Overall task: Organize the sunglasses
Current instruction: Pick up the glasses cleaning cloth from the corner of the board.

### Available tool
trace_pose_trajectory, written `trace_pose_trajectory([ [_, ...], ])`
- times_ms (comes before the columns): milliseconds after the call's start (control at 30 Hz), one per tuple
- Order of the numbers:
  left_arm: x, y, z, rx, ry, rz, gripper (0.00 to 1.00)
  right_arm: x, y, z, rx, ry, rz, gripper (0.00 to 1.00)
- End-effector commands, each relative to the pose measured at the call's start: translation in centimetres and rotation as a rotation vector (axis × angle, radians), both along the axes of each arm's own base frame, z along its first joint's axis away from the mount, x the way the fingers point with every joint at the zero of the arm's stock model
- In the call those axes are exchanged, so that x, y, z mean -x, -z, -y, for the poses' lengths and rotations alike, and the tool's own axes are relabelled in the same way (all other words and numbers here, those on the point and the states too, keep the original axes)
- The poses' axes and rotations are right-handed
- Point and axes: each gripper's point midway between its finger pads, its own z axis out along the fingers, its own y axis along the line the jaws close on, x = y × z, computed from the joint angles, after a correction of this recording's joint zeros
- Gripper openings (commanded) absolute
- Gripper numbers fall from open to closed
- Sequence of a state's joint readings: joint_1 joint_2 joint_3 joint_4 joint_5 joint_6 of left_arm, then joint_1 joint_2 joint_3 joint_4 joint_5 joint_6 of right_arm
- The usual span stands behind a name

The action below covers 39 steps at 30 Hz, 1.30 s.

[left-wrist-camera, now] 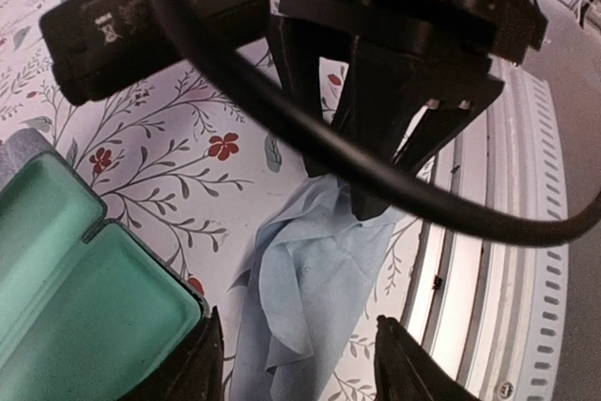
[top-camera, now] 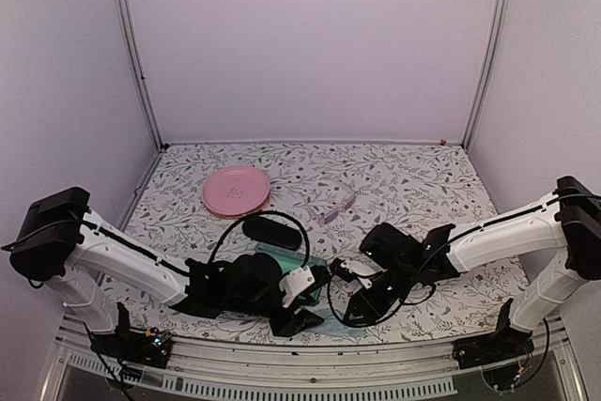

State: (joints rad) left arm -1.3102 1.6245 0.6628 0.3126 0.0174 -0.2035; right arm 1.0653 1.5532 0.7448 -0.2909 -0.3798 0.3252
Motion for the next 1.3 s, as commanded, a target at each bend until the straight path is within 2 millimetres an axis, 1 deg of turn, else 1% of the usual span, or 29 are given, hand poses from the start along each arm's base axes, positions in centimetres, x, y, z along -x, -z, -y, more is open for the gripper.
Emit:
trace_pose_trajectory([
  [0, 0.0, 1.1, -0.7, -0.011, -0.007, -0.053, 0.55, -1.1, -0.6, -1.2, -0.039, -0.001, 0.025, 0.35],
  [67, -0.2, 1.3, -0.8, -0.01, -0.013, -0.056, 0.54, -1.4, -0.3, -1.1, -0.033, 0.008, 0.024, 0.32],
  [133, -0.1, 1.4, -0.4, -0.012, -0.002, -0.069, 0.52, -1.6, -0.3, -1.0, -0.032, 0.014, 0.023, 0.28],
  [300, -0.3, 2.2, -0.5, -0.016, -0.012, -0.078, 0.5, -1.9, -0.1, -1.0, -0.025, 0.022, 0.026, 0.24],
  [433, -0.4, 2.2, 0.3, -0.004, -0.005, -0.095, 0.46, -1.9, 0.1, -0.9, -0.023, 0.021, 0.023, 0.2],
  [500, -0.5, 2.4, 0.4, -0.005, -0.006, -0.095, 0.43, -1.8, 0.1, -1.0, -0.022, 0.018, 0.02, 0.2],
  [533, -0.5, 2.4, 0.5, -0.003, -0.003, -0.097, 0.43, -1.9, 0.1, -1.0, -0.024, 0.019, 0.02, 0.17],
  [567, -0.5, 2.4, 0.7, 0.0, 0.0, -0.099, 0.42, -1.9, 0.1, -1.0, -0.024, 0.02, 0.019, 0.16],
  [667, -0.4, 2.5, 0.9, 0.001, 0.003, -0.102, 0.38, -2.0, 0.3, -1.0, -0.018, 0.018, 0.017, 0.15],
  [867, -0.8, 2.1, 1.1, 0.013, -0.011, -0.09, 0.36, -2.2, 0.3, -1.2, -0.019, 0.014, 0.016, 0.08],
  [1067, -1.6, 1.9, 1.2, 0.019, -0.033, -0.079, 0.26, -2.4, 0.1, -1.1, -0.02, 0.017, 0.015, 0.03],
  [1267, -1.7, 1.8, 1.2, 0.023, -0.031, -0.075, 0.14, -2.7, 0.0, -1.0, -0.025, 0.023, 0.013, 0.0],
])
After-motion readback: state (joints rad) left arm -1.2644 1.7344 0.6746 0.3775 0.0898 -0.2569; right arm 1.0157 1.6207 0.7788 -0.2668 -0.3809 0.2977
